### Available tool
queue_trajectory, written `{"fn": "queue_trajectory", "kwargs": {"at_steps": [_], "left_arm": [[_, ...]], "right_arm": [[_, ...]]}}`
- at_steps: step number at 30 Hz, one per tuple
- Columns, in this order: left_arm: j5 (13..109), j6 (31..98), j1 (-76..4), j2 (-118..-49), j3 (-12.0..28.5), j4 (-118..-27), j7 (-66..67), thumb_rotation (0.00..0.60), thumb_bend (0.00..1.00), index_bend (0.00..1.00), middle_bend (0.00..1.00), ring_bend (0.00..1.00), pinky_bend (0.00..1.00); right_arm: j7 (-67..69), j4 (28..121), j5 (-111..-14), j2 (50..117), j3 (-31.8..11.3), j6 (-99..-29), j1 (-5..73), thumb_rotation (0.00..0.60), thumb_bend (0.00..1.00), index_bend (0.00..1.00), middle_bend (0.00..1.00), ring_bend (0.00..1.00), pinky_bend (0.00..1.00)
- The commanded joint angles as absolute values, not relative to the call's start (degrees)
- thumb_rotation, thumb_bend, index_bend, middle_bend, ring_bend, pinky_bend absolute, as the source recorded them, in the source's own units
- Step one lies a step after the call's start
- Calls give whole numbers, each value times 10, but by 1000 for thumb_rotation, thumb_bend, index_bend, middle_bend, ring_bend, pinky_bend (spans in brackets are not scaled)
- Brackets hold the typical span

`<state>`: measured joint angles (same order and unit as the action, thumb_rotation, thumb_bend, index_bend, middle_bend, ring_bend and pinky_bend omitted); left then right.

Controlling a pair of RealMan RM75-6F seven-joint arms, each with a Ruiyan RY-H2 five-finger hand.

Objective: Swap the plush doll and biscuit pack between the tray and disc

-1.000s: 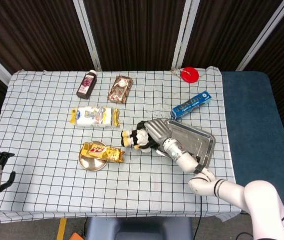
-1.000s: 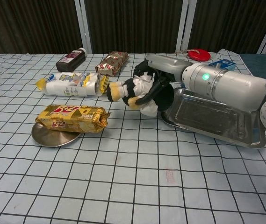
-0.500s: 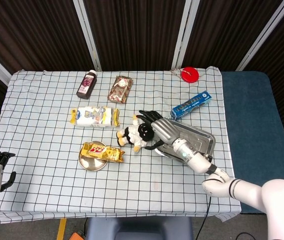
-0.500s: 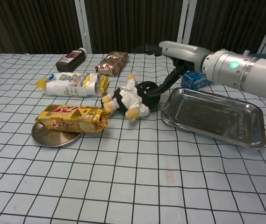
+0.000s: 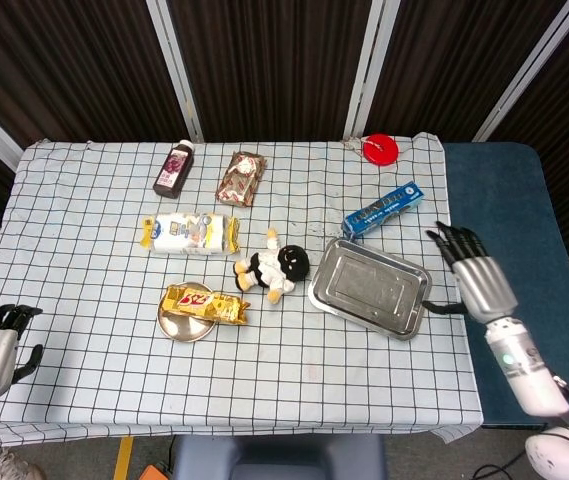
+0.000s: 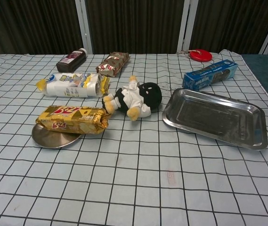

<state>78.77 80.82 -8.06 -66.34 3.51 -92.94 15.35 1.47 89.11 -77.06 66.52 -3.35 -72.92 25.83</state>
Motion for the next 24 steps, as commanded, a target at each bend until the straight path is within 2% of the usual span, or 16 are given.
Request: {"fn": "queue_trajectory", "kwargs": {"at_steps": [1,5,9,12,14,19,24], "left_arm": [[787,797,-87,-666,34,-931,157,600,405,242,242,170,228],[793,783,-103,-669,39,-940,171,600,406,223,241,170,228],[807,764,-127,-676,45,-948,179,600,407,173,228,167,228],[803,727,-152,-680,49,-957,181,600,412,38,100,82,198],[800,705,-169,-683,53,-963,186,600,413,0,21,18,159],[794,650,-219,-702,67,-964,207,600,408,0,0,0,112],[769,605,-261,-729,82,-957,221,600,409,0,0,0,103]], "right_arm": [[-14,888,-744,653,-18,-769,212,600,109,0,0,0,49],[0,877,-717,663,-31,-829,161,600,78,0,0,0,31],[20,873,-719,665,-50,-850,147,600,66,0,0,0,5],[27,873,-738,661,-51,-851,144,600,64,0,0,0,0],[27,873,-751,657,-47,-849,142,600,64,0,0,0,0],[47,875,-774,647,-44,-858,127,600,64,0,0,0,0],[54,881,-790,643,-56,-904,104,600,64,0,0,0,0]]}}
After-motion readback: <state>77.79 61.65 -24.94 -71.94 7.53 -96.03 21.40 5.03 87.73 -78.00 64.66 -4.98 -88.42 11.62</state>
